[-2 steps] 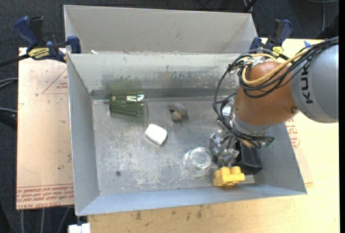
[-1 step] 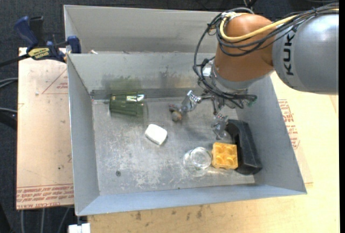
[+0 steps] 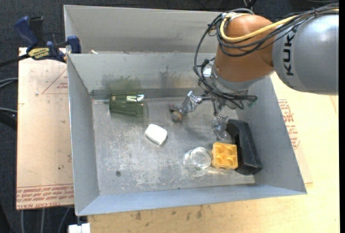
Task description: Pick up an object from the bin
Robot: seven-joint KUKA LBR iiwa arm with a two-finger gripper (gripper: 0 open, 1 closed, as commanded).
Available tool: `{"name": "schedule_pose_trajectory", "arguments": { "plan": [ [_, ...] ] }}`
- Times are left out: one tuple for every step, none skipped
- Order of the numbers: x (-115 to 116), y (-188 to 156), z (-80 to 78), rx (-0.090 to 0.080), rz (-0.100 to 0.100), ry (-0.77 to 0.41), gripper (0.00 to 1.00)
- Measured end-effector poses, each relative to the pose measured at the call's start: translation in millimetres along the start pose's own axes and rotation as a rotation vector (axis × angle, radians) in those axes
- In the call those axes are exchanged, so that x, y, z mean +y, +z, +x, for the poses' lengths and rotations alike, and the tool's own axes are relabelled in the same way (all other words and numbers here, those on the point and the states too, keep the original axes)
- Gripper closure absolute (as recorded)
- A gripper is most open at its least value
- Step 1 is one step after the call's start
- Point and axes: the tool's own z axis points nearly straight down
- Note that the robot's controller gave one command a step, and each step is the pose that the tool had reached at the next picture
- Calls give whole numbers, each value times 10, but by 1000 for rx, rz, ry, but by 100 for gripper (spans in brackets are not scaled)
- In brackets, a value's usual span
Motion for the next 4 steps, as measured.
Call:
{"name": "schedule_pose_trajectory", "arguments": {
  "plan": [
    [-144, 107, 432, -2, 0, -20, 0],
    [-191, 147, 604, -1, 1, -22, 0],
    [-96, -196, 758, 6, -8, -100, 0],
    [-139, 225, 1198, -10, 22, -289, 100]
  ]
}}
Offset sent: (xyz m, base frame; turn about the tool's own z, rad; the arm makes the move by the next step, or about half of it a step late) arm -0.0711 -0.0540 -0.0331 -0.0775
